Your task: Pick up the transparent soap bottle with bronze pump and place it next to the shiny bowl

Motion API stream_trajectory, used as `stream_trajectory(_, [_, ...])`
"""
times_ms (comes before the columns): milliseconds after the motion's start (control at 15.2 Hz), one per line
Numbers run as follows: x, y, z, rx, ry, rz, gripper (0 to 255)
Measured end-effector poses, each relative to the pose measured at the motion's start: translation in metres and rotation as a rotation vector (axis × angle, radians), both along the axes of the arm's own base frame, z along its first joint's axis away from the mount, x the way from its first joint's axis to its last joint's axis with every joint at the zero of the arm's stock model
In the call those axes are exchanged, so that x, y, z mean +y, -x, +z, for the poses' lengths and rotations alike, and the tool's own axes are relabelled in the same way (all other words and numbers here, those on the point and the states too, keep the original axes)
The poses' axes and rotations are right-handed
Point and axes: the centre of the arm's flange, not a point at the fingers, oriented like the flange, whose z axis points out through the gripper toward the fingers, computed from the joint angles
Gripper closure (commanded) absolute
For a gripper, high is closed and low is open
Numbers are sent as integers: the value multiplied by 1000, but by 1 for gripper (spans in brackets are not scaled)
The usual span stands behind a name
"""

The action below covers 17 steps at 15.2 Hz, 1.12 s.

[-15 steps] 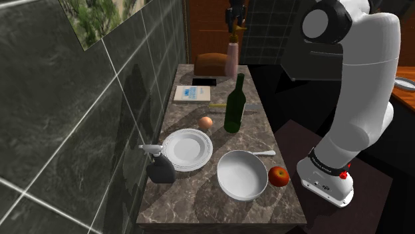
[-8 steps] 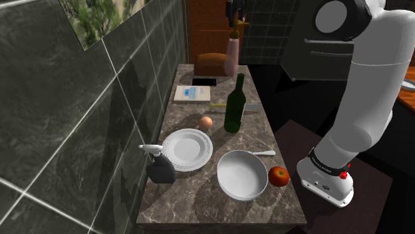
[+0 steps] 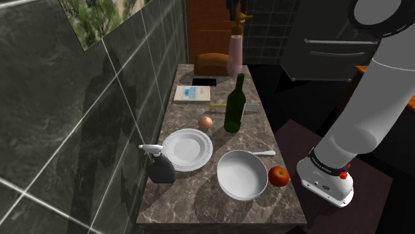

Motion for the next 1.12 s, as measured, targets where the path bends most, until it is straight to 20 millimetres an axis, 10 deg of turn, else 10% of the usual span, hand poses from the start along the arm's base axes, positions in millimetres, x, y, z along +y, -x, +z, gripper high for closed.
stream_trajectory(1122, [148, 130, 100, 0, 0, 1, 255])
